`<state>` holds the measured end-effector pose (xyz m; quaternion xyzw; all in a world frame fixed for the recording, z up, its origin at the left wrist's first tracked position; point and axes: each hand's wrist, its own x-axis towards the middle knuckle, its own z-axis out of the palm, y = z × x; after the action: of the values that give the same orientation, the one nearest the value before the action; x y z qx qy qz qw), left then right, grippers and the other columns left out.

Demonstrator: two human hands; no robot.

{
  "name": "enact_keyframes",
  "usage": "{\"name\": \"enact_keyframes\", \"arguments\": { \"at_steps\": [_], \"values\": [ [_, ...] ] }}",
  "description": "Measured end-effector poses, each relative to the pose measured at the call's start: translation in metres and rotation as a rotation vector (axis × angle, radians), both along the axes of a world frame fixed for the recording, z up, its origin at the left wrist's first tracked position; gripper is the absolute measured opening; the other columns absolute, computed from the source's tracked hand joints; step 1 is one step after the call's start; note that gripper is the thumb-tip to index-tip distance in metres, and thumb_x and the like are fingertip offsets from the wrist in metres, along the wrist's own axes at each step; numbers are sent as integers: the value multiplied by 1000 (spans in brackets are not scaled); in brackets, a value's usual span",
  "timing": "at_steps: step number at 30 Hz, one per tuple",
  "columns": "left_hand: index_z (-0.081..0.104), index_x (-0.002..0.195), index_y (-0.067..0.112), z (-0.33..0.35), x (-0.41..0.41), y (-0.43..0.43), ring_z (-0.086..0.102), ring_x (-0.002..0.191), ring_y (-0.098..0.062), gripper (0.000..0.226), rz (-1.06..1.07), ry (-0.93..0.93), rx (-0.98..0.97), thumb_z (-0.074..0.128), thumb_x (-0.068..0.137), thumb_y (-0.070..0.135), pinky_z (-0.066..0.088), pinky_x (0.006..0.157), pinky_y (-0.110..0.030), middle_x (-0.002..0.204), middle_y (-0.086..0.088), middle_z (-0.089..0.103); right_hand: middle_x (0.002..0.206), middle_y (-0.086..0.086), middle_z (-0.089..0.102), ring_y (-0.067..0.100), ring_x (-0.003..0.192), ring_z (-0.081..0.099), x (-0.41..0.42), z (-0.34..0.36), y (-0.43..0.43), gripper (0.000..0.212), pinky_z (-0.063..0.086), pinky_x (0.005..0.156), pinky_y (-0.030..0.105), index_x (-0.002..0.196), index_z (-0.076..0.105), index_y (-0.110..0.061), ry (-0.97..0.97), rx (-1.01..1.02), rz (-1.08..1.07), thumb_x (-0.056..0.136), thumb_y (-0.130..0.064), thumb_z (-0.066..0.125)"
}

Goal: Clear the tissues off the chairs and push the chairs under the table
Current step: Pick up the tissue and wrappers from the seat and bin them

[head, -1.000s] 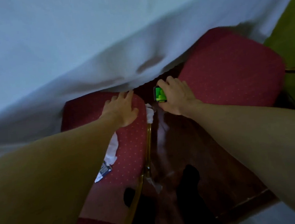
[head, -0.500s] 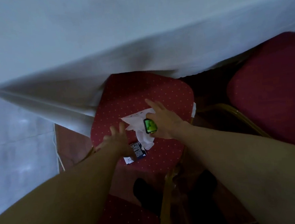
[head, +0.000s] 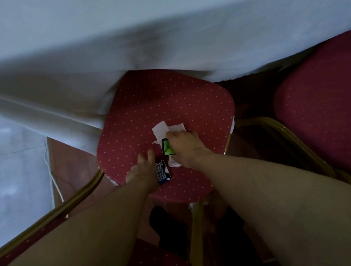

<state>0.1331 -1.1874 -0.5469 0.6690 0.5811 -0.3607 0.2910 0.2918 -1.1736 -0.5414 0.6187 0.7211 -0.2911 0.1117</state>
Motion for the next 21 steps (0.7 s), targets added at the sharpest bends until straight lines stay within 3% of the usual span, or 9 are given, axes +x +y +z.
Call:
{"name": "enact_keyframes", "arguments": {
  "at_steps": [5, 8, 10, 14, 16, 19, 21],
  "values": [
    [30, 136, 14, 10, 8, 16, 61, 111, -33, 76, -155, -10, 80, 77, 81, 35, 51, 82, -43, 124, -10, 51, 128, 16, 59, 37, 110, 61, 21, -1, -1, 74, 50, 92, 46, 145, 37, -7, 32, -6, -98, 85, -26, 75],
    [54, 127, 15, 18, 20, 25, 63, 108, -28, 44, -282, 32, 90, 68, 88, 31, 51, 84, -39, 119, -6, 62, 121, 17, 59, 38, 105, 61, 35, 2, -3, 49, 48, 81, 40, 127, 47, -6, 80, -27, -167, 85, -19, 70],
    [61, 118, 14, 22, 31, 31, 64, 105, -28, 32, -245, -3, 102, 64, 91, 33, 51, 81, -37, 115, -7, 64, 114, 17, 60, 36, 100, 62, 45, 7, -5, 39, 44, 72, 36, 116, 49, -6, 102, -36, -204, 83, -14, 68],
    [64, 99, 10, 26, 57, 42, 61, 79, -27, 15, 81, -196, 150, 59, 87, 19, 46, 64, -31, 93, -9, 66, 115, 13, 56, 30, 101, 58, 63, 18, -7, 45, 41, 72, 35, 117, 51, -5, 164, 5, -258, 77, -11, 73],
    [64, 91, 10, 27, 73, 49, 61, 77, -26, 10, 305, -299, 123, 55, 88, 10, 44, 62, -30, 83, -7, 64, 117, 10, 46, 27, 99, 55, 69, 23, -7, 46, 46, 75, 36, 114, 52, -4, 234, 16, -271, 75, -10, 76],
    [63, 81, 14, 37, 97, 54, 62, 83, -27, 25, 730, -518, 44, 47, 95, 2, 53, 74, -36, 79, -6, 64, 116, 7, 40, 22, 90, 51, 77, 28, -4, 36, 44, 74, 34, 100, 50, -8, 368, 30, -336, 79, -18, 78],
    [67, 92, 10, 51, 111, 53, 65, 86, -29, 23, 1047, -683, -82, 45, 98, 4, 57, 80, -42, 91, -15, 69, 117, 4, 41, 19, 92, 52, 81, 35, -1, 37, 48, 80, 35, 102, 53, -8, 478, 12, -379, 78, -18, 79]
  ]
}}
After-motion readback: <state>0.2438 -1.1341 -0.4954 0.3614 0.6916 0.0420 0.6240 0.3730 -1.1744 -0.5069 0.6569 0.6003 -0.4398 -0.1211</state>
